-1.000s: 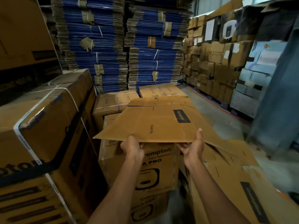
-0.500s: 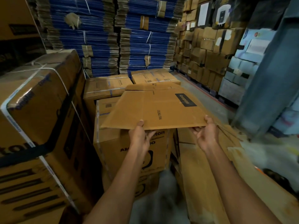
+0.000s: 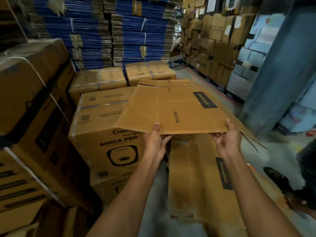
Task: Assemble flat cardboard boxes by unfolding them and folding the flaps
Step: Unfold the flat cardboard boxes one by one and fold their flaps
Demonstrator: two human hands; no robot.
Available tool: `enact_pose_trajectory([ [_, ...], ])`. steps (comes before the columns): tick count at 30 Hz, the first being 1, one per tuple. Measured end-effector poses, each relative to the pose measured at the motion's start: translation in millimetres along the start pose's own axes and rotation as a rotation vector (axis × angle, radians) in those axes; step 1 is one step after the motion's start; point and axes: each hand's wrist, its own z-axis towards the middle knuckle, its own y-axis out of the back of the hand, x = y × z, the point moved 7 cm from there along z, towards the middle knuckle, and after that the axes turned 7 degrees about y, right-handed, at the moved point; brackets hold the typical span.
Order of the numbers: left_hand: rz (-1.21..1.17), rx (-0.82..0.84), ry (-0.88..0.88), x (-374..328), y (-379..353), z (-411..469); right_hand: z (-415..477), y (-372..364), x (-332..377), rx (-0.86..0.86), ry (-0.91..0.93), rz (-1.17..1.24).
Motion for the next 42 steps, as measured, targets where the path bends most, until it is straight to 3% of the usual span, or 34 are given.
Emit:
enact_pose_trajectory([
  [9, 0.055, -0.093, 0.134, 149.7, -13.0, 29.7, 50.8, 152.9, -0.2, -0.127, -0.097, -0.102],
  [19, 0.138, -0.273, 0.348, 304.1, 96.7, 77.5, 50.3, 323.5, -143.1, -0.359, -0.406, -0.276],
  [25, 0.063, -0.543, 0.517, 377.7, 156.1, 89.5, 43.1, 384.8, -210.9, -0.495, -0.665, -0.303],
  [29, 0.11, -0.608, 0.589, 395.6, 182.9, 95.6, 30.6, 398.8, -235.0, -0.525, -0.748, -0.294],
  [37, 0.188, -0.51, 0.694, 375.2, 197.3, 90.2, 10.9, 378.6, -255.1, -0.452, -0.85, -0.382],
  [40, 0.28, -0.485, 0.615, 340.0, 194.7, 89.5, 7.7, 338.0, -254.6, -0.364, -0.802, -0.566],
  [42, 0.325, -0.494, 0.488, 301.5, 196.8, 92.5, 9.7, 283.8, -259.1, -0.198, -0.722, -0.635],
])
